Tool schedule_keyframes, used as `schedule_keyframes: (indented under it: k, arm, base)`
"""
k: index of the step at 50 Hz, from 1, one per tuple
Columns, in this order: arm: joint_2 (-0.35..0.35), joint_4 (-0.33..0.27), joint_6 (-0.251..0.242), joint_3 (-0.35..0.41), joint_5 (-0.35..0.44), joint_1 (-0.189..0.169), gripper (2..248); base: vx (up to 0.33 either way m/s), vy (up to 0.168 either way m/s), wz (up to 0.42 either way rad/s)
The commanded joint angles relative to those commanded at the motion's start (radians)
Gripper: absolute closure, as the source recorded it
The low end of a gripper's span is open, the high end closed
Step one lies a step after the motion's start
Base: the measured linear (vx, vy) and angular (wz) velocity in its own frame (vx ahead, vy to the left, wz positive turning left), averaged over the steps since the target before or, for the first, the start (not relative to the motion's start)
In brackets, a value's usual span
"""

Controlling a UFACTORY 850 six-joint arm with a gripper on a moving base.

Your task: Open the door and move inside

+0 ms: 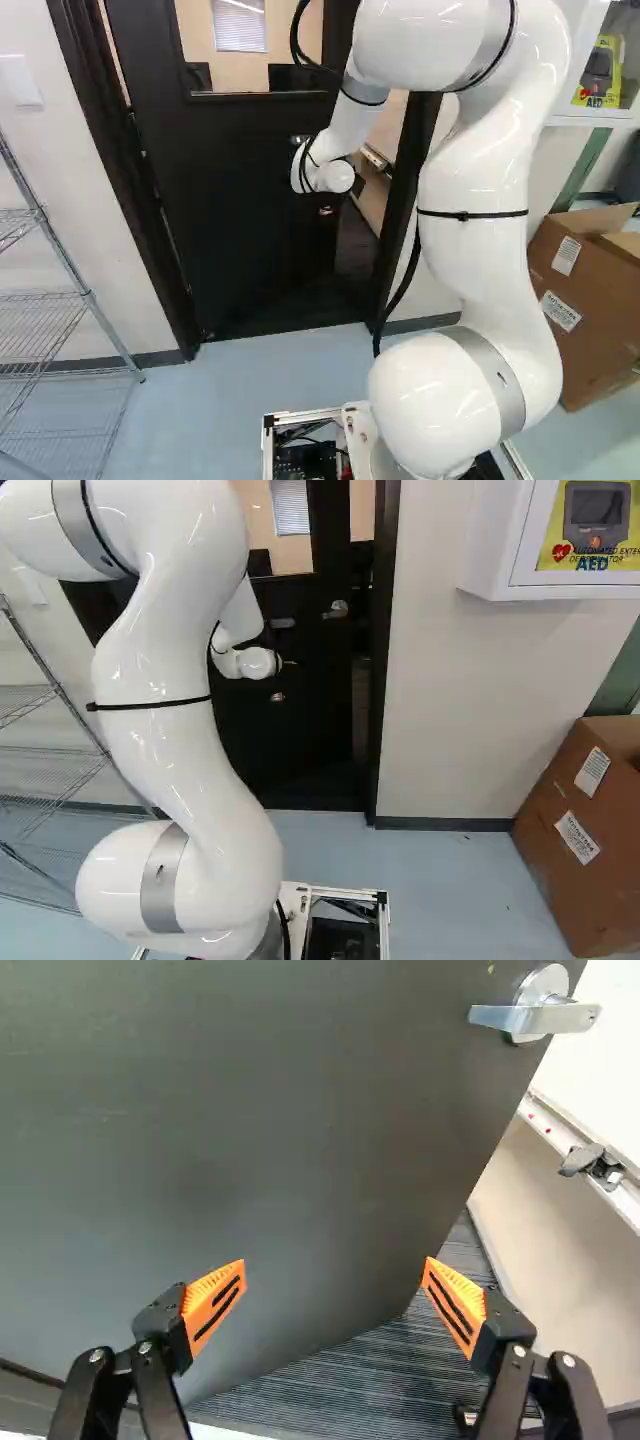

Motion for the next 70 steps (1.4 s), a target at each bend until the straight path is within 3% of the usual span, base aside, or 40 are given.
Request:
schedule_keyframes:
  k: [44, 70]
  arm:
    - [0.203, 0.000, 0.000, 0.240, 0.170, 0.021, 3]
    - [0.337, 0.000, 0.000, 0.385, 0.181, 0.014, 3]
  base:
    - [0.000, 0.000, 0.000]
    - [0.000, 0.000, 0.000]
